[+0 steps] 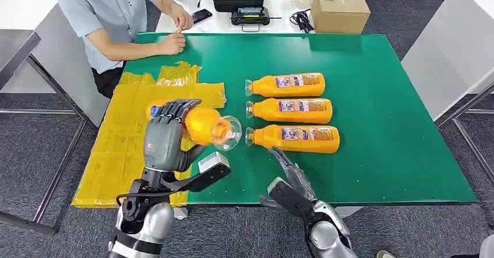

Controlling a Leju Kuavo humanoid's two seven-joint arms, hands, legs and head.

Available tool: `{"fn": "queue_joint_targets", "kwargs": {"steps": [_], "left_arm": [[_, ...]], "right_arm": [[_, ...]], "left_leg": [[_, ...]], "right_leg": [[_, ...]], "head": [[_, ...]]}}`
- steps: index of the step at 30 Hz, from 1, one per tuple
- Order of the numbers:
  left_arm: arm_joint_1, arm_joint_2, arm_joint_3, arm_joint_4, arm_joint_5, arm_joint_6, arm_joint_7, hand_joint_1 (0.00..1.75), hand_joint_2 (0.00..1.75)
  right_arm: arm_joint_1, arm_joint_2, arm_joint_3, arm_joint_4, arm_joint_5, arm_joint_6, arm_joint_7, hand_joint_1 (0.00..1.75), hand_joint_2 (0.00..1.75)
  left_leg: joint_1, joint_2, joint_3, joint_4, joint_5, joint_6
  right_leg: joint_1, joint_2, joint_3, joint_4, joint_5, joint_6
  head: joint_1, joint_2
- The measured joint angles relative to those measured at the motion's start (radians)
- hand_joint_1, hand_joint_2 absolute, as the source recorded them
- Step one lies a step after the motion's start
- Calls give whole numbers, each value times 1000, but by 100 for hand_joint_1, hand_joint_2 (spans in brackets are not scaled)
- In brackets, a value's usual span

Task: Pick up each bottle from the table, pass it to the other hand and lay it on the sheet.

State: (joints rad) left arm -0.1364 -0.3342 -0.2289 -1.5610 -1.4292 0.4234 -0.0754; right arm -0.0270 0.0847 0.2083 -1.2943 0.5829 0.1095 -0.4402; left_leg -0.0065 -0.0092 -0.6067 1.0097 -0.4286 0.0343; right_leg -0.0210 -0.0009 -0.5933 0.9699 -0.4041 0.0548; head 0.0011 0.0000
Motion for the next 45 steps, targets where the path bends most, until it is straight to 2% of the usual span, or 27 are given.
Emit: {"fn": "queue_joint_targets", "kwargs": {"steps": [2, 5, 10, 13, 20, 22, 24, 26, 32, 45], "left_arm": [[-15, 9, -1, 7, -102, -55, 110, 175, 175], [-71, 69, -48, 92, -133, -96, 332, 175, 175], [-137, 117, -63, 250, -141, -135, 361, 175, 175], [-166, 126, -43, 344, -141, -143, 345, 175, 175], [-216, 150, -24, 467, -141, -172, 394, 175, 175], [-230, 156, -24, 494, -141, -182, 396, 99, 175], [-249, 160, -24, 537, -141, -198, 397, 5, 175], [-269, 162, -26, 593, -142, -202, 389, 0, 175], [-319, 159, -36, 738, -142, -220, 397, 0, 175], [-392, 149, -23, 873, -142, -228, 379, 0, 175]], "right_arm": [[-1, 0, -1, 0, -9, 6, -9, 0, 175], [-9, 0, -1, 9, -19, 11, -25, 0, 175], [-26, 0, -5, 31, -23, 15, -40, 0, 175], [-36, 0, -5, 44, -27, 15, -45, 0, 175], [-54, 9, -4, 69, -30, 15, -51, 0, 175], [-59, 12, -4, 75, -34, 17, -53, 0, 175], [-64, 14, -4, 81, -36, 18, -56, 0, 175], [-72, 16, -3, 91, -39, 18, -59, 0, 175], [-92, 25, -1, 122, -47, 19, -66, 0, 175], [-109, 27, -1, 159, -54, 19, -76, 0, 175]], "left_leg": [[0, 0, 0, 0, 0, 0], [0, 1, 0, 0, 0, 0], [1, 0, 0, 0, 2, -1], [0, 0, 0, 0, 2, -1], [0, 0, -1, 0, 1, -1], [0, 0, -1, 0, 1, -1], [0, 0, -1, 0, 2, -1], [0, 0, 0, 0, 2, -1], [0, 0, 0, 0, 2, -1], [0, -1, 4, 0, 2, -1]], "right_leg": [[0, 0, 0, 0, 0, 0], [0, 0, 0, 0, 0, 0], [0, 0, 0, 0, 0, 0], [0, 0, 0, 0, 1, 0], [0, 0, 0, 0, 0, 0], [0, 0, 0, 0, 0, 0], [0, 0, 0, 0, 0, 0], [0, 0, 0, 0, 1, 0], [0, 0, 0, 0, 1, 0], [0, -1, 5, 0, 1, 0]], "head": [[0, 0], [0, 0], [0, 0], [0, 0], [0, 0], [0, 0], [1, 0], [0, 0], [0, 0], [0, 0]]}}
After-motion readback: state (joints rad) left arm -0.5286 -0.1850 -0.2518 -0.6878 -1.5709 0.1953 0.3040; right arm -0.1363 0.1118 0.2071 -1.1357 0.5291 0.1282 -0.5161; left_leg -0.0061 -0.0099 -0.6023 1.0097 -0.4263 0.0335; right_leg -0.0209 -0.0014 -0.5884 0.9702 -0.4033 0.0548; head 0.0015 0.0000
